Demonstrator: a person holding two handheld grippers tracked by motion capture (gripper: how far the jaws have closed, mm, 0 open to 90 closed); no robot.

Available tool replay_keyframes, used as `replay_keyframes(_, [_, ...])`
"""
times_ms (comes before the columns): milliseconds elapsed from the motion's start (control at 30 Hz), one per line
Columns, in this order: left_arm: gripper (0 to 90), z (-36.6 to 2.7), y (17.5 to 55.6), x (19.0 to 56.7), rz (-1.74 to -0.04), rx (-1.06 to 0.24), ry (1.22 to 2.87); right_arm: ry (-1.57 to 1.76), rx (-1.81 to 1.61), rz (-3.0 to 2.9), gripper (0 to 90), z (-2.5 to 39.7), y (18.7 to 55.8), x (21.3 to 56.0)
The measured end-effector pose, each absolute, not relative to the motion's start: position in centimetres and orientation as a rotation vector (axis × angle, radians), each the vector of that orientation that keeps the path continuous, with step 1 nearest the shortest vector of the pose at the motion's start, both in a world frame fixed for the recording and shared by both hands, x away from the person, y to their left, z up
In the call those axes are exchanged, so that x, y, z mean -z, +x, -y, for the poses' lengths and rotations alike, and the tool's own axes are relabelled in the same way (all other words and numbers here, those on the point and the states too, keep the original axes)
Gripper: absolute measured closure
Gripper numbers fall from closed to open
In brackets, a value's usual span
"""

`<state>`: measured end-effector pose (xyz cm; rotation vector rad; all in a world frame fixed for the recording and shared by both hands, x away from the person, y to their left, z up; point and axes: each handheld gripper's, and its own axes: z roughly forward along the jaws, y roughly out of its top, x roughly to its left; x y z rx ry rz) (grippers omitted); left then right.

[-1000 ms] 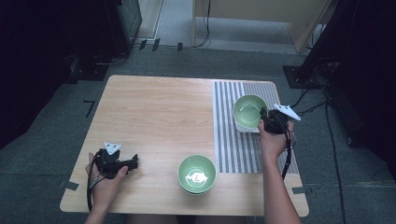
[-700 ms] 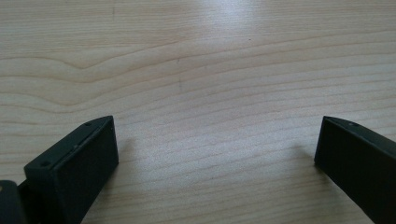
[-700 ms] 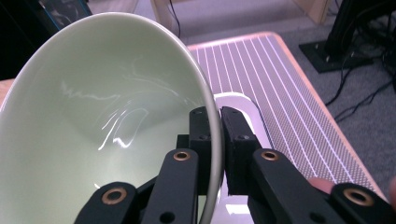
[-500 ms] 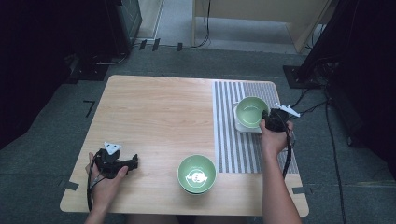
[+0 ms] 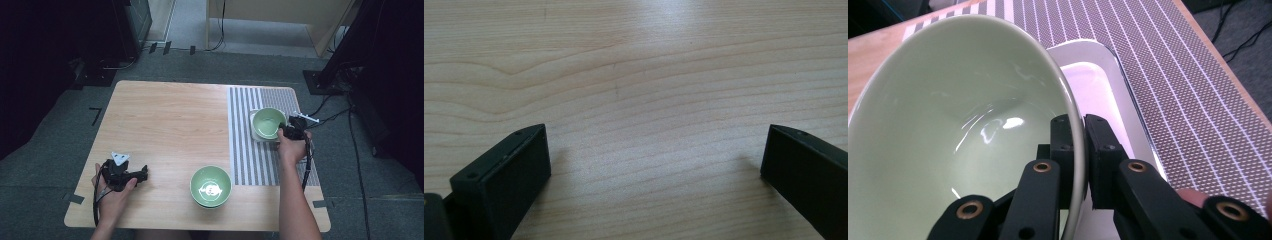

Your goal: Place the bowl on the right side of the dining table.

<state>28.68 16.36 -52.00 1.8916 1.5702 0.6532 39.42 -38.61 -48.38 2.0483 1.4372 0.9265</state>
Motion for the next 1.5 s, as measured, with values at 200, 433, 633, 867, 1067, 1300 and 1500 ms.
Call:
replay_keyframes(200, [0.0,-16.4,28.7,52.0,-1.57,-0.653,1.892,2.146,-0.973,-1.41,82.1,39.5,39.8,48.6])
replay_keyframes(433, [0.0,-16.4,28.7,52.0,-1.57,-0.653,1.892,2.194,-0.978,-1.416,74.2,39.8,40.1,48.9])
replay_keyframes(633, [0.0,-16.4,28.7,52.0,-1.57,-0.653,1.892,2.121,-1.034,-1.403,55.7,40.0,39.9,48.4])
replay_keyframes(867, [0.0,-16.4,28.7,52.0,-1.57,-0.653,1.893,2.08,-0.982,-1.469,26.3,40.0,39.2,47.9])
replay_keyframes(1067, [0.0,-16.4,28.7,52.0,-1.568,-0.653,1.893,1.983,-0.988,-1.465,26.5,40.2,38.0,47.2])
replay_keyframes(1300, [0.0,-16.4,28.7,52.0,-1.568,-0.653,1.893,1.904,-1.045,-1.502,26.4,40.0,36.8,46.0])
replay_keyframes(1500, [0.0,-16.4,28.7,52.0,-1.567,-0.653,1.896,1.86,-1.066,-1.522,24.7,39.6,35.6,45.2])
